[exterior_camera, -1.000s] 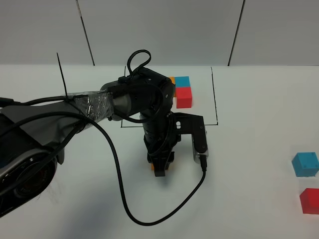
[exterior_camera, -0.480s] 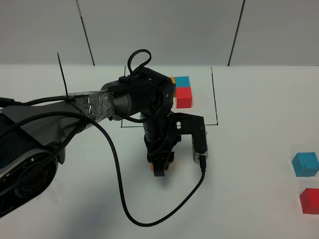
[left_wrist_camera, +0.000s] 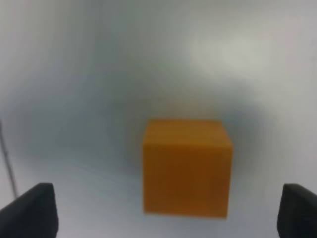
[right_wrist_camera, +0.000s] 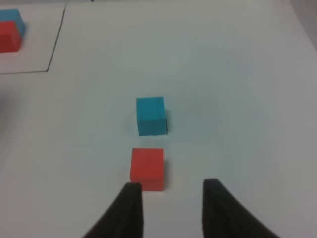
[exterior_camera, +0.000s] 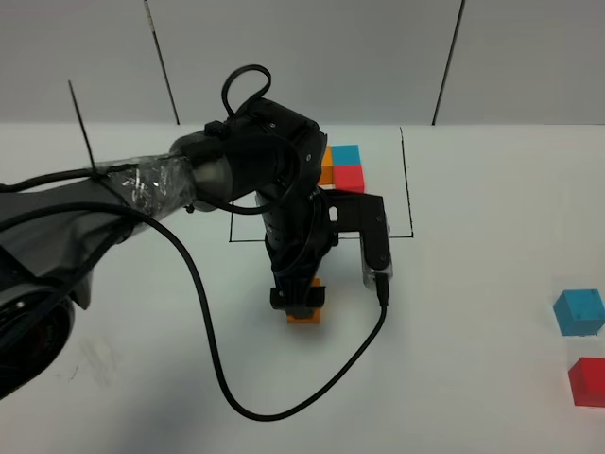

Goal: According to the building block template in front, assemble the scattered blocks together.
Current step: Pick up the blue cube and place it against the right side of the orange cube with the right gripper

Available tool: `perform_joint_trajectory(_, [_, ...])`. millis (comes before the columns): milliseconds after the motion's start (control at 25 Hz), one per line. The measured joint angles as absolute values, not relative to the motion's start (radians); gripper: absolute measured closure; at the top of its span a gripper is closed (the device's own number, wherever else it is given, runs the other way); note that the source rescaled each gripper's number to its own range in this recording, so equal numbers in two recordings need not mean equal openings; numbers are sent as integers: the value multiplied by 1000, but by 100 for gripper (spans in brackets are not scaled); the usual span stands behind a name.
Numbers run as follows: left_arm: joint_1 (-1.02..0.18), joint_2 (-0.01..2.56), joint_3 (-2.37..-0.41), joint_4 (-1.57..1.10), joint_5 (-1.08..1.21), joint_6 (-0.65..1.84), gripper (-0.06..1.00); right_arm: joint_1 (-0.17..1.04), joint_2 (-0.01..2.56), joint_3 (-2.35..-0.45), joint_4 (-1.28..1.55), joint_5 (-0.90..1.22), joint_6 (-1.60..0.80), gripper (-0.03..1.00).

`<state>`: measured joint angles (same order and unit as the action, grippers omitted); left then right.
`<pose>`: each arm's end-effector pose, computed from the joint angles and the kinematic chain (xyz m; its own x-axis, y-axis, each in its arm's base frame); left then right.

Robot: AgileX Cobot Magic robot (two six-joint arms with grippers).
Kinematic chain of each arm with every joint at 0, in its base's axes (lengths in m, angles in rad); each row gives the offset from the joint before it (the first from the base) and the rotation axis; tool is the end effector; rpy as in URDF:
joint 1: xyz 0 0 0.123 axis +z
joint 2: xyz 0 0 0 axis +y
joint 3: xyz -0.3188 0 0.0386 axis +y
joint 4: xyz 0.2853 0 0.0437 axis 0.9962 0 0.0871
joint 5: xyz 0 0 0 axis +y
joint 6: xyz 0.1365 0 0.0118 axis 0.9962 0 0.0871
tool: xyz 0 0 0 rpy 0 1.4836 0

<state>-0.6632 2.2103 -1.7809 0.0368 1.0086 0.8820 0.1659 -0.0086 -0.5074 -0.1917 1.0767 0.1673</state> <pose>0.4192 -0.3221 0.1431 0.0014 0.9937 -0.1117 0.9815 0.0200 0.1902 0.0315 -0.0180 0.2769 -0.4428 0.0013 -0.8966 0.0185 0.9998 -0.0077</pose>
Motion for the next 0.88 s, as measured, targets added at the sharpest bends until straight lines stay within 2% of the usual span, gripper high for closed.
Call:
perform_joint_trajectory(360, [-663, 1926, -1781, 396, 1053, 459, -5, 166, -9, -507, -192, 1077, 167, 97])
perform_joint_trajectory(600, [-663, 1716, -1781, 623, 1191, 228, -4, 166, -9, -507, -192, 1077, 167, 97])
perform_joint_trajectory(720, [-649, 1613, -1780, 656, 1192, 162, -1, 166, -9, -507, -192, 1077, 167, 97])
perform_joint_trajectory(880, [-629, 1456, -1779, 637, 1193, 94, 11, 166, -9, -507, -192, 1077, 167, 97])
